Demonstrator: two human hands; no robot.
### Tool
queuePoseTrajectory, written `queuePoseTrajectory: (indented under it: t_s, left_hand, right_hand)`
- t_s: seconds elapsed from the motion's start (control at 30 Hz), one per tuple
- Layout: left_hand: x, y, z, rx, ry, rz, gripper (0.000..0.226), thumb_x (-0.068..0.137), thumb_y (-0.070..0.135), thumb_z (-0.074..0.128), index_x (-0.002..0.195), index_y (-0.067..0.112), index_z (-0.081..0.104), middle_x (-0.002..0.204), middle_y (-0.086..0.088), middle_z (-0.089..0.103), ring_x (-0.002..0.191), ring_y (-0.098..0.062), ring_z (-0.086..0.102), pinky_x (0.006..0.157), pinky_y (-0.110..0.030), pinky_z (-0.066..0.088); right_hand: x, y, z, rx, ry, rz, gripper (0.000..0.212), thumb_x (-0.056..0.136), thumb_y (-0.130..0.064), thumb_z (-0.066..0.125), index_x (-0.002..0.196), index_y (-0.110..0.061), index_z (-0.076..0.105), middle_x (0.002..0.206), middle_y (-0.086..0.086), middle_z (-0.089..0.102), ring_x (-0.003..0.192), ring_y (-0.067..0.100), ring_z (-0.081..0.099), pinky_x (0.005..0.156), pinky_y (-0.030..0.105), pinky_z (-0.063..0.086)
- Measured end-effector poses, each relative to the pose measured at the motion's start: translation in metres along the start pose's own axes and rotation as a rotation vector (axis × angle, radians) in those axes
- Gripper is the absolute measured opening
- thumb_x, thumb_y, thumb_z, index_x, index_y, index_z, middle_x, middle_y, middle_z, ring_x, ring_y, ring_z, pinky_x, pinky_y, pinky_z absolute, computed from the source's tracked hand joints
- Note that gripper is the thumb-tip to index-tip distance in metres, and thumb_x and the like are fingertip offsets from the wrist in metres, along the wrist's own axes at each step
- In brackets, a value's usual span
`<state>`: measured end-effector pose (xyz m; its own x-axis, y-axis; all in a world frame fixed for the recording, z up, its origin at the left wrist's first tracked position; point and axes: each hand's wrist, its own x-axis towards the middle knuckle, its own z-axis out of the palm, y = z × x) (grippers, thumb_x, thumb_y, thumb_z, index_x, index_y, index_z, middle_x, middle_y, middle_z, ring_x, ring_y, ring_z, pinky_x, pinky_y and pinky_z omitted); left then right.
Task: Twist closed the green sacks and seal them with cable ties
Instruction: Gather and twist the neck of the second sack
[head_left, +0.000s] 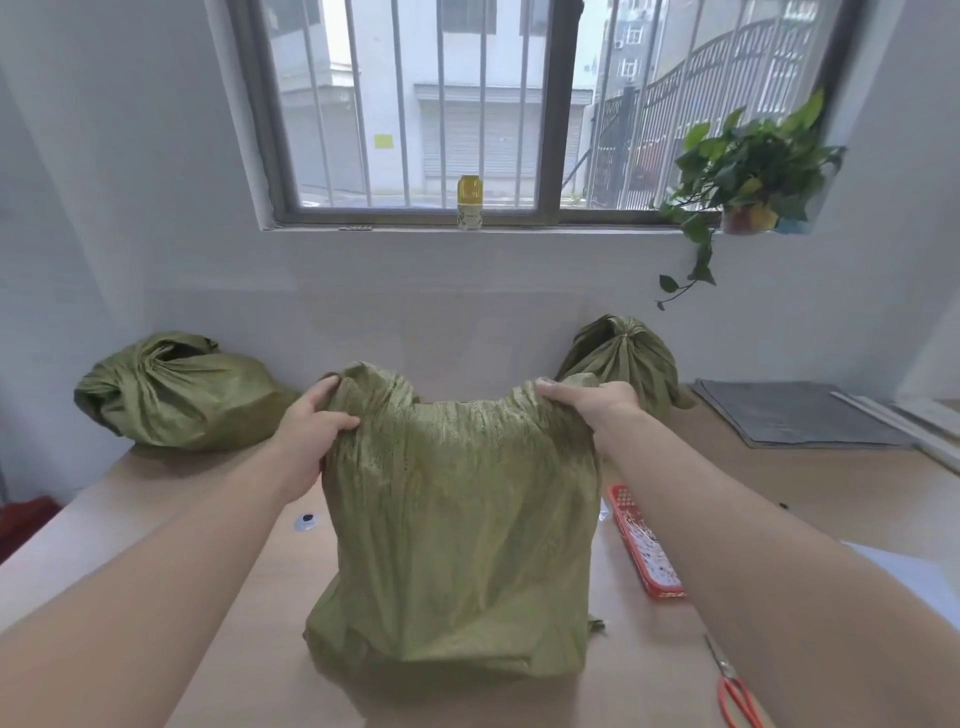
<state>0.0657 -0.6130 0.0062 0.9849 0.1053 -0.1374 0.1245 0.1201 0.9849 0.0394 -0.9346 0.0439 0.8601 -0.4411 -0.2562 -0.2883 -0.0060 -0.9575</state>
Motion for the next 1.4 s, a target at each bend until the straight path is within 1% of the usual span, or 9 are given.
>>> queuePoseTrajectory:
  t_s: [0.2, 0.43, 0.53, 0.6, 0.73, 1.0, 1.17, 1.3, 1.4]
  left_hand:
    - [0.002, -0.015, -0.009, -0.076, -0.032, -0.173, 0.039, 0.096, 0.015, 0.067, 0.132, 0.001, 0.061, 0.107, -0.019, 0.073, 0.085, -0.03, 0.073, 0.069, -0.041, 0.06]
    - [-0.014, -0.012, 0.002, 0.116, -0.257, -0.52, 0.047, 0.078, 0.045, 0.08, 0.101, 0.004, 0.077, 0.101, -0.02, 0.077, 0.081, -0.03, 0.078, 0.086, -0.047, 0.061]
    - [-0.018, -0.005, 0.015, 0.13, -0.236, -0.42, 0.03, 0.09, 0.027, 0.073, 0.11, 0.004, 0.074, 0.098, -0.018, 0.078, 0.076, -0.028, 0.077, 0.082, -0.045, 0.061]
    - [-0.021, 0.008, 0.024, 0.032, -0.203, -0.244, 0.023, 0.099, 0.018, 0.063, 0.111, 0.002, 0.073, 0.102, -0.018, 0.078, 0.08, -0.027, 0.078, 0.074, -0.042, 0.062]
    - [-0.007, 0.038, 0.021, -0.315, -0.122, 0.066, 0.025, 0.103, 0.01, 0.053, 0.111, 0.007, 0.076, 0.112, -0.012, 0.076, 0.094, -0.022, 0.076, 0.085, -0.041, 0.059]
    - [0.009, 0.018, 0.025, -0.236, -0.105, 0.072, 0.034, 0.102, 0.012, 0.057, 0.136, 0.013, 0.061, 0.13, -0.007, 0.07, 0.114, -0.024, 0.07, 0.09, -0.04, 0.055]
    - [0.007, 0.017, 0.045, -0.156, 0.004, 0.07, 0.026, 0.108, 0.02, 0.05, 0.129, 0.011, 0.06, 0.128, -0.01, 0.068, 0.114, -0.026, 0.067, 0.094, -0.043, 0.052]
    - [0.003, 0.02, 0.043, -0.078, -0.077, 0.006, 0.026, 0.101, 0.029, 0.063, 0.12, 0.012, 0.068, 0.117, -0.01, 0.076, 0.107, -0.027, 0.072, 0.092, -0.043, 0.056]
    - [0.003, 0.016, 0.043, 0.113, -0.18, 0.021, 0.036, 0.094, 0.024, 0.073, 0.127, 0.012, 0.066, 0.118, -0.009, 0.075, 0.109, -0.028, 0.073, 0.099, -0.046, 0.054]
  right_hand:
    - [0.002, 0.004, -0.007, -0.259, -0.118, 0.194, 0.07, 0.081, -0.046, 0.086, 0.129, -0.002, 0.06, 0.119, 0.018, 0.067, 0.109, 0.037, 0.065, 0.101, 0.05, 0.051]
    - [0.012, 0.009, -0.009, -0.365, -0.272, 0.31, 0.054, 0.095, -0.048, 0.067, 0.128, -0.005, 0.062, 0.116, 0.02, 0.073, 0.106, 0.035, 0.072, 0.102, 0.053, 0.054]
    - [0.006, 0.003, -0.004, -0.152, -0.345, 0.168, 0.028, 0.103, -0.017, 0.06, 0.13, -0.026, 0.063, 0.111, 0.013, 0.074, 0.09, 0.029, 0.074, 0.077, 0.045, 0.063]
    - [0.01, -0.001, -0.001, 0.147, -0.342, 0.023, 0.048, 0.104, 0.005, 0.046, 0.126, -0.033, 0.064, 0.109, 0.011, 0.075, 0.079, 0.026, 0.073, 0.061, 0.037, 0.062]
    - [0.015, -0.018, -0.008, 0.665, -0.161, -0.272, 0.058, 0.088, 0.027, 0.031, 0.09, -0.011, 0.076, 0.089, 0.011, 0.076, 0.081, 0.027, 0.073, 0.074, 0.037, 0.064]
    - [0.034, 0.01, -0.01, 0.62, -0.014, -0.262, 0.058, 0.096, 0.015, 0.035, 0.102, -0.027, 0.074, 0.107, 0.005, 0.076, 0.105, 0.029, 0.071, 0.1, 0.047, 0.056]
    - [0.04, 0.021, -0.008, 0.472, -0.038, -0.24, 0.016, 0.101, -0.022, 0.066, 0.115, -0.027, 0.059, 0.124, 0.002, 0.068, 0.118, 0.023, 0.064, 0.107, 0.044, 0.051]
    - [0.04, 0.019, -0.018, 0.195, -0.323, -0.107, 0.073, 0.075, -0.047, 0.091, 0.13, -0.012, 0.058, 0.123, 0.005, 0.072, 0.11, 0.022, 0.07, 0.084, 0.039, 0.061]
    - [0.032, 0.015, -0.014, 0.129, -0.348, -0.148, 0.031, 0.089, -0.028, 0.081, 0.112, -0.01, 0.069, 0.113, 0.01, 0.076, 0.097, 0.022, 0.075, 0.071, 0.032, 0.06]
